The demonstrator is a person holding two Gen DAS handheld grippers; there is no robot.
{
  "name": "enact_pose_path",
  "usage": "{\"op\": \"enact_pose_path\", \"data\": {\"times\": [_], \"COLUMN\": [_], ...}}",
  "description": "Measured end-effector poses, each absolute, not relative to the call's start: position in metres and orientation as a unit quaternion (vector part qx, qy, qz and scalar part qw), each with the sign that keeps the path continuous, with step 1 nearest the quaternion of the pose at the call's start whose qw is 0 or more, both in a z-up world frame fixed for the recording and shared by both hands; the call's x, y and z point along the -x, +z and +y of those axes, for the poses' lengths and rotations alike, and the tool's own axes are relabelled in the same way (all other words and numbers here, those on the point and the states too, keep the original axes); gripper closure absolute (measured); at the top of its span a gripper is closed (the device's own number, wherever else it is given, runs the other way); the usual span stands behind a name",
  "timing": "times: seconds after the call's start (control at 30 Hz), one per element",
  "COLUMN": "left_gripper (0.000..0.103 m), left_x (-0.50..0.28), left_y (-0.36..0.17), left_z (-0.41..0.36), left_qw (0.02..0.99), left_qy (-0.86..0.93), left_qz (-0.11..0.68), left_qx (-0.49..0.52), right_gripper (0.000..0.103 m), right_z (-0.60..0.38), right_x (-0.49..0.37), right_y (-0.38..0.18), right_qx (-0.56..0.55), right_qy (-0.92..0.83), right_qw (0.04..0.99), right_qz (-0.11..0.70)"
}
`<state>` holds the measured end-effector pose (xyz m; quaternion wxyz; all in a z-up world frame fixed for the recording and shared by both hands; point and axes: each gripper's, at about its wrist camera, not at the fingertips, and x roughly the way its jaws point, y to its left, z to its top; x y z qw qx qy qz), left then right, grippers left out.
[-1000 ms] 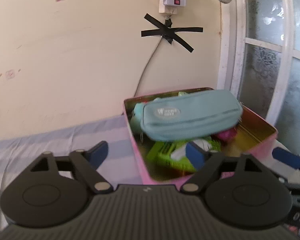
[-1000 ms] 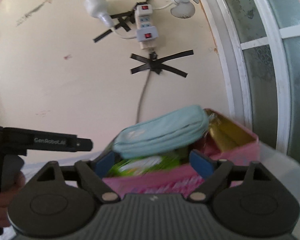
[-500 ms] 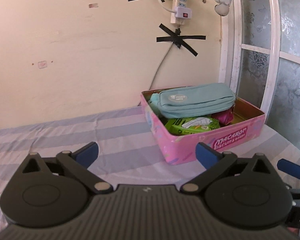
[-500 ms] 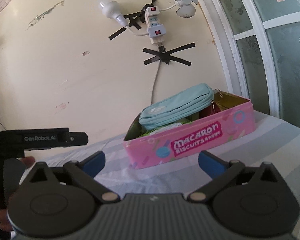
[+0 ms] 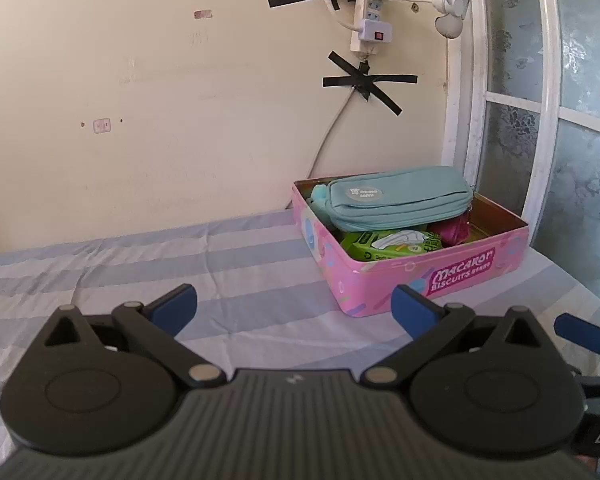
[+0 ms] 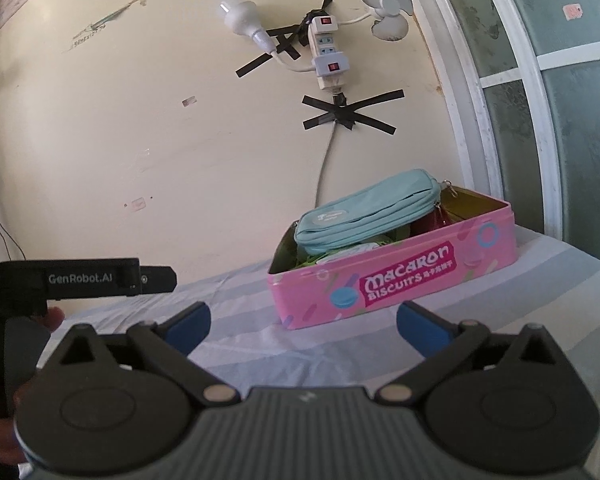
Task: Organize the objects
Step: 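Withdraw the left tool from the tin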
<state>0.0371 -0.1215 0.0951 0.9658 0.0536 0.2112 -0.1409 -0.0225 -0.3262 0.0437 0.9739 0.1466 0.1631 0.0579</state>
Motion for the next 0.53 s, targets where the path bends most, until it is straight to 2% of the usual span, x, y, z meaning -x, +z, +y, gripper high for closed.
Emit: {"op": "enact_pose_path", "data": {"times": [0.53], "left_gripper": [0.000], "left_x": [-0.0309], "left_y": [0.0934], "left_z": [-0.1265], "left_qw": [0.965], "left_qy": [-0.166], "left_qz": [0.194], "left_qx": [-0.055], "right_gripper": [0.000], "right_z": [-0.3290], "right_x": [0.0196], "right_y": [0.0358], "right_qx": [-0.155], "right_qy": [0.054], "right_qw": [0.971], "right_qz": [0.174]}}
